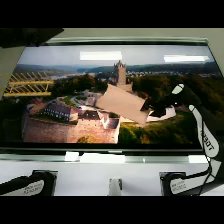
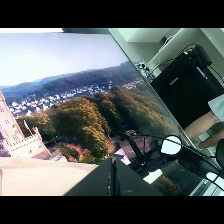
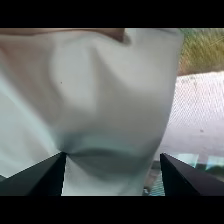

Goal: Fold the shirts.

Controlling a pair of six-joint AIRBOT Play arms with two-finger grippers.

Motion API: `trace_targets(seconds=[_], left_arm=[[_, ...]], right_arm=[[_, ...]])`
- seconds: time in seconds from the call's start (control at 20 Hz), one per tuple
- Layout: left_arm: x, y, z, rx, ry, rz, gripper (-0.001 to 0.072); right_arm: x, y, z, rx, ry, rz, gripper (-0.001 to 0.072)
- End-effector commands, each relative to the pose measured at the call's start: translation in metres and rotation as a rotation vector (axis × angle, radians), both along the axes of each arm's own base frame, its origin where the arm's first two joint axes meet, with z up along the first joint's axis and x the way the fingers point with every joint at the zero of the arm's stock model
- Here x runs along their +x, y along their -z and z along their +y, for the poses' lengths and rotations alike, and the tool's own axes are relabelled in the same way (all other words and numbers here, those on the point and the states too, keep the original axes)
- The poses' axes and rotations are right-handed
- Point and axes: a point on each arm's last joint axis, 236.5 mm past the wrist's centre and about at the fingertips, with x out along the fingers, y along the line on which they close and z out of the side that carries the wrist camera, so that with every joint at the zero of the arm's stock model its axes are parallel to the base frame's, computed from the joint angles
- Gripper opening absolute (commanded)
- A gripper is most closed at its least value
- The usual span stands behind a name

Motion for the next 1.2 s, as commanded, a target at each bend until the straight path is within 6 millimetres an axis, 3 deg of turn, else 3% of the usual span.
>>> trace_targets(seconds=[0.0,0.05,0.1,0.15,0.3,0.4,0.5,0.6,0.75,0.9,1.05,1.15], left_arm=[[-0.001,-0.001,-0.002,-0.014,0.0,0.015,0.0039],[-0.002,0.0,-0.004,-0.014,0.004,0.016,0.0039],[-0.003,-0.001,-0.006,-0.014,0.011,0.015,0.0038],[-0.004,0.0,-0.008,-0.014,0.015,0.015,0.0038],[-0.007,0.0,-0.013,-0.013,0.027,0.015,0.0039],[-0.008,0.0,-0.015,-0.013,0.033,0.015,0.0038],[-0.009,0.0,-0.017,-0.012,0.038,0.015,0.0038],[-0.011,0.0,-0.019,-0.012,0.042,0.015,0.0038],[-0.013,0.0,-0.022,-0.013,0.051,0.015,0.0039],[-0.016,0.0,-0.028,-0.012,0.066,0.015,0.0039],[-0.021,0.0,-0.035,-0.012,0.084,0.014,0.0038],[-0.023,0.0,-0.04,-0.01,0.097,0.012,0.0038]], right_arm=[[0.014,0.008,0.006,-0.002,0.04,-0.039,0.0529],[0.016,0.008,0.006,-0.002,0.045,-0.047,0.0428],[0.018,0.008,0.006,-0.003,0.048,-0.053,0.0171],[0.022,0.006,0.005,-0.005,0.054,-0.065,0.003],[0.057,-0.02,-0.007,-0.052,0.032,-0.188,0.0026],[0.091,-0.051,-0.033,-0.099,0.068,-0.294,0.0025],[0.12,-0.088,-0.086,-0.112,0.202,-0.366,0.0025],[0.127,-0.116,-0.155,-0.116,0.36,-0.379,0.0025],[0.094,-0.136,-0.252,-0.134,0.529,-0.331,0.0025],[0.029,-0.136,-0.331,-0.177,0.659,-0.221,0.0025],[-0.042,-0.127,-0.372,-0.191,0.738,-0.065,0.0025],[-0.091,-0.112,-0.387,-0.231,0.752,0.078,0.0025]])
